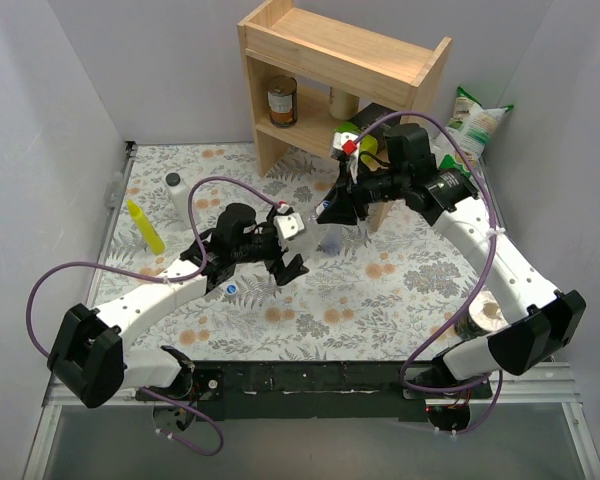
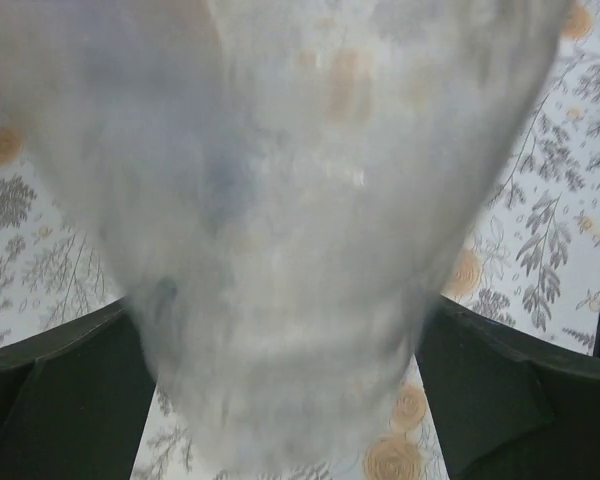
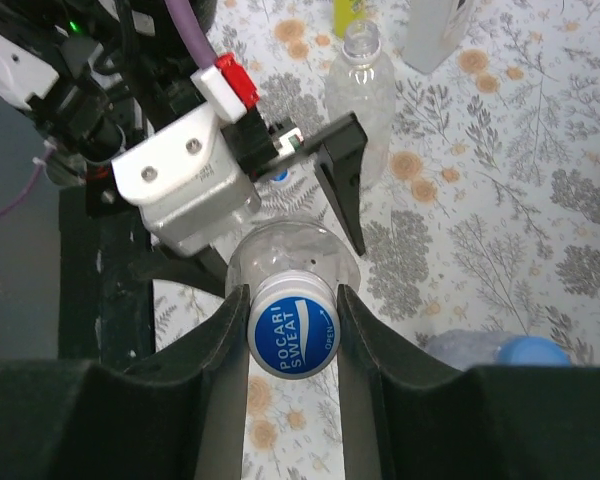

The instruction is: Screw on the bottle caps

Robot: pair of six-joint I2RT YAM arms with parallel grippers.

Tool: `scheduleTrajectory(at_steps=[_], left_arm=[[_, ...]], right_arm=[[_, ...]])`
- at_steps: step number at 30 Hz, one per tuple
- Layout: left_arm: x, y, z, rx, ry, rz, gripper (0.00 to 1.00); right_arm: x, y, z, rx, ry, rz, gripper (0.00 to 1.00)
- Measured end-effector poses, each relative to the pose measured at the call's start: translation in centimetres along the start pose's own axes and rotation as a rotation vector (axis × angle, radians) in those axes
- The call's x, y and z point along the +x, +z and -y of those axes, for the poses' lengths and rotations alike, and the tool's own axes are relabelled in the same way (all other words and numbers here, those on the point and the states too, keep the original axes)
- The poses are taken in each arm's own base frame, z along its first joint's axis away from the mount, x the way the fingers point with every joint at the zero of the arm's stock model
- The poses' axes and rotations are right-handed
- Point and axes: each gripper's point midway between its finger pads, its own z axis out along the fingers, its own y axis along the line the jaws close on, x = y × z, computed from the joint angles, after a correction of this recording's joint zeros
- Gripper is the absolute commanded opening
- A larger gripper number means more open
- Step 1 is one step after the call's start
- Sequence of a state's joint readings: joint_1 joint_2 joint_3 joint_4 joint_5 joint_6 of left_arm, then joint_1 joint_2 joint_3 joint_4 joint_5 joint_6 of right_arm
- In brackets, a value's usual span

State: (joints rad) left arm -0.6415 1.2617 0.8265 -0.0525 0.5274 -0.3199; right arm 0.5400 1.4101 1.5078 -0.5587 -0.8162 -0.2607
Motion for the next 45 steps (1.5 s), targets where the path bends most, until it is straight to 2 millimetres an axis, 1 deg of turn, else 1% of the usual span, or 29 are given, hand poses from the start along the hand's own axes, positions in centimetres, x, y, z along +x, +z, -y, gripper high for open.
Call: scheduleTrajectory(at_steps=[2,4,6,9,11,14,16,18,20,22,24,28,31,33,35,36,39,43,45], left_arm=[[0.9,-0.8,-0.2,-0.022,0.004,-0.036,0.98],[1.5,-1.6,-0.2,-0.038,0.006,-0.067,0.98],[2.2,-2.4,0.0,-0.04,-0.002,-0.102,0.98],[3.7,-3.0,1.0,-0.014,-0.053,-0.167,0.98],[4.5,-3.2,1.7,0.005,-0.124,-0.203,0.98],[5.1,-3.1,2.5,0.013,-0.229,-0.231,0.98],[5.3,-3.1,2.6,0.002,-0.285,-0.24,0.98],[5.6,-2.9,2.6,-0.009,-0.333,-0.25,0.98],[6.0,-2.4,2.7,-0.015,-0.401,-0.267,0.98],[6.6,-2.0,2.9,-0.02,-0.474,-0.288,0.98],[7.0,-1.8,3.1,-0.026,-0.528,-0.301,0.98],[6.9,-1.8,3.1,-0.031,-0.572,-0.296,0.98],[6.7,-1.8,3.1,-0.027,-0.58,-0.29,0.98],[6.6,-1.8,3.0,-0.027,-0.584,-0.284,0.98],[6.5,-1.7,3.0,-0.023,-0.583,-0.279,0.98],[6.5,-1.7,3.0,-0.022,-0.582,-0.277,0.98],[6.3,-1.6,3.0,-0.019,-0.58,-0.27,0.98],[6.2,-1.6,2.9,-0.016,-0.579,-0.263,0.98],[6.1,-1.6,2.9,-0.013,-0.58,-0.261,0.98]], right_arm=[[0.3,-0.4,0.3,0.01,-0.044,-0.049,0.01],[1.2,-0.9,0.5,0.026,-0.085,-0.104,0.01],[2.7,-1.7,0.6,0.036,-0.109,-0.171,0.01],[5.3,-3.1,0.6,0.036,-0.107,-0.269,0.01],[7.0,-4.7,1.2,0.056,-0.093,-0.328,0.01],[10.0,-7.3,2.2,0.117,-0.052,-0.394,0.01],[11.8,-9.1,3.0,0.176,-0.009,-0.41,0.01],[13.1,-10.8,4.2,0.244,0.03,-0.411,0.01],[13.8,-12.2,5.7,0.314,0.047,-0.399,0.01],[13.9,-13.0,7.2,0.371,0.045,-0.385,0.01],[13.8,-13.4,8.4,0.406,0.027,-0.378,0.01],[13.8,-13.5,10.0,0.455,-0.007,-0.378,0.01],[14.3,-13.5,10.8,0.478,-0.012,-0.387,0.07],[14.9,-13.5,11.0,0.488,-0.005,-0.397,0.09],[15.6,-13.5,11.1,0.496,0.011,-0.406,0.16],[15.9,-13.5,11.1,0.5,0.026,-0.411,0.17],[16.0,-13.6,11.6,0.528,0.061,-0.399,0.31],[16.0,-13.8,12.6,0.562,0.107,-0.372,0.55],[16.1,-13.9,12.8,0.574,0.119,-0.369,0.56]])
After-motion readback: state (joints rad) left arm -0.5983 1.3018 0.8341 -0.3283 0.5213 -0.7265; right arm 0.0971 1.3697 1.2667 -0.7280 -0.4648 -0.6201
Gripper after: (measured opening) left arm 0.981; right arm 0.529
